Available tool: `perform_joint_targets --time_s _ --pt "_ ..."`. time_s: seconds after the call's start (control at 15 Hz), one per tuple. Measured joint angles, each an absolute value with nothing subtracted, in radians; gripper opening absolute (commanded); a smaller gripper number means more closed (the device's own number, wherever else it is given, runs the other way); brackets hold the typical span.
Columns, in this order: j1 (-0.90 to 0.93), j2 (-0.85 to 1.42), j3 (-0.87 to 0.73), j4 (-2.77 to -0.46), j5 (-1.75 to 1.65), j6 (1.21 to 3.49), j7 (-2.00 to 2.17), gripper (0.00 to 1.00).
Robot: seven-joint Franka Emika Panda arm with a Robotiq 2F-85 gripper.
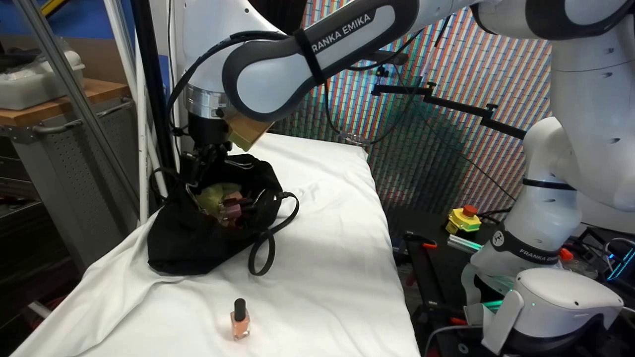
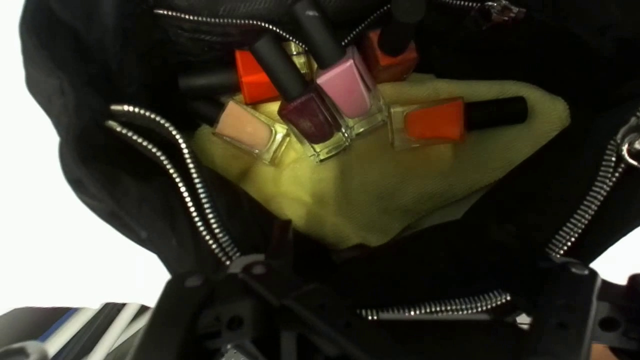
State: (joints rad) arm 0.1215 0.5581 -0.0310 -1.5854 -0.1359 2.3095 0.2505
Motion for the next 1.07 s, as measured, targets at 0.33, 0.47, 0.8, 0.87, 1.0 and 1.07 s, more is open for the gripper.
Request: perform_joint_targets --time_s 0.33,0.47,0.8,0.87,1.0,1.07 --pt "0.128 0.544 -0.022 -1.606 -0.136 2.274 0.250 1.00" --pt "0.134 0.518 -0.010 -1.645 -0.132 2.259 0.250 1.00" --pt "0.159 0.399 0.027 -1.825 -0.124 2.257 0.266 1.00" --pt "0.164 0.371 0.037 -1.864 -0.121 2.258 0.271 1.00" --pt "0.176 0.318 0.058 -1.939 -0.108 2.259 0.279 1.00" --pt "0.181 0.293 0.071 -1.974 -0.097 2.259 0.281 1.00"
